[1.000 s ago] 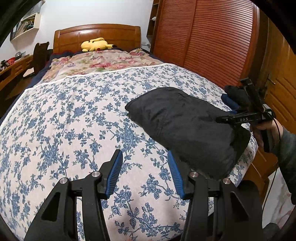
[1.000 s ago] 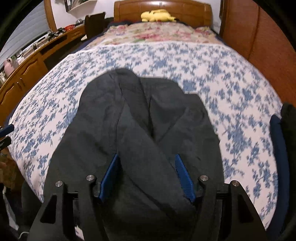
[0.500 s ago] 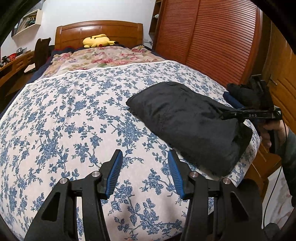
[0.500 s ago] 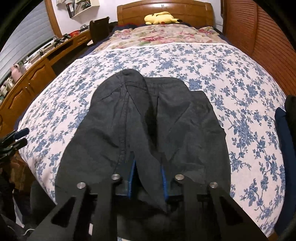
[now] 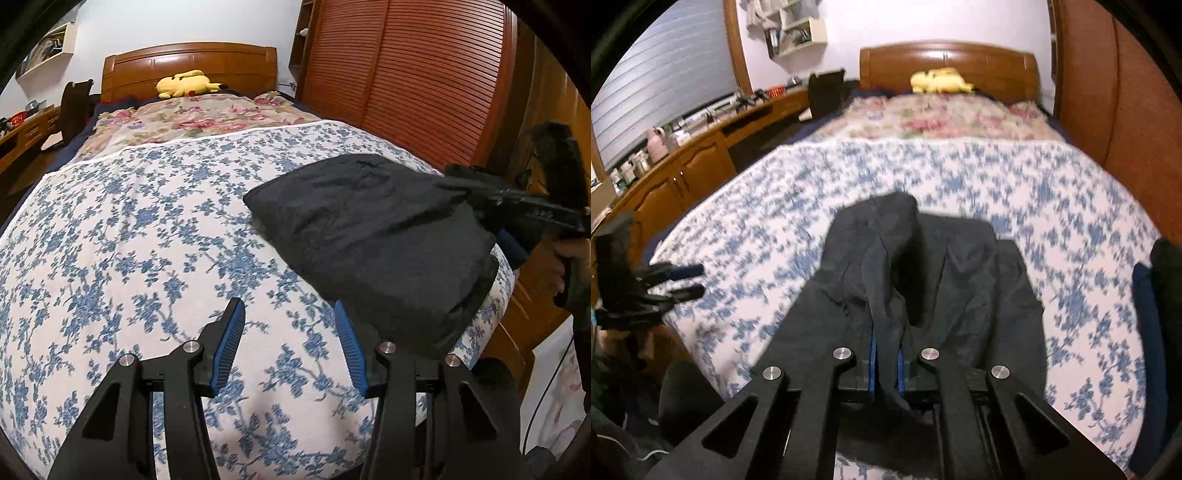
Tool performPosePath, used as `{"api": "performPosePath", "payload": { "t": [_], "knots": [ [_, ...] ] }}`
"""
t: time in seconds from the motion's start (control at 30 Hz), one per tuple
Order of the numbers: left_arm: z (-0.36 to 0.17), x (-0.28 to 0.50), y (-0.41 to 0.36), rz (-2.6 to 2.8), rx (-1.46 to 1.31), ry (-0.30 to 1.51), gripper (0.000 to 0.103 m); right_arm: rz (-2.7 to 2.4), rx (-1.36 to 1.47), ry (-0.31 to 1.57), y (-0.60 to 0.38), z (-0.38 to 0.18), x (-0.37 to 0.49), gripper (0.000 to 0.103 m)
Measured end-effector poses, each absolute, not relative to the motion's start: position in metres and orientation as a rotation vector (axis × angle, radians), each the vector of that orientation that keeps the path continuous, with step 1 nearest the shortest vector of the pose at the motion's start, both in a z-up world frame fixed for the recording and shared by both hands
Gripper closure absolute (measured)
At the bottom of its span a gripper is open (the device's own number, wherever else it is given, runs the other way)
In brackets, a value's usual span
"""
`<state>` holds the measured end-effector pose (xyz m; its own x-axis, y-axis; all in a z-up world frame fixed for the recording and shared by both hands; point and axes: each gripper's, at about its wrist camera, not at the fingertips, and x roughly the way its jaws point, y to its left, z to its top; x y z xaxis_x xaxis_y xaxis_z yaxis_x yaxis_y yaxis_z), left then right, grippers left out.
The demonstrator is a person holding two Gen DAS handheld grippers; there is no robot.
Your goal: Fold large clothes
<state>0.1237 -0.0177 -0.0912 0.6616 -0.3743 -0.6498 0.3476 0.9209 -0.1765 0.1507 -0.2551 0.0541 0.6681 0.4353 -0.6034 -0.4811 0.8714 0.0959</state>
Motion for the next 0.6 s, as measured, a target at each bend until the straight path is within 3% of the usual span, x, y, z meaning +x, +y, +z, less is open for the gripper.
{"api": "performPosePath", "payload": {
  "t": [0.23,0.5,0.6],
  "knots": [
    [-0.081,0.134,-0.054,-0.465,-0.003,0.722,0.052,0.391,-0.049,0.594,-0.314,0.061,0.114,0.096],
    [-0.077,0.149,-0.099,-0.515,0.044,0.718,0.052,0.259,0.060,0.803,-0.384,-0.028,0.121,0.096],
    [-0.079,0.158,-0.110,-0.519,0.052,0.724,0.052,0.261,0.068,0.798,-0.385,-0.039,0.118,0.095]
  ]
}}
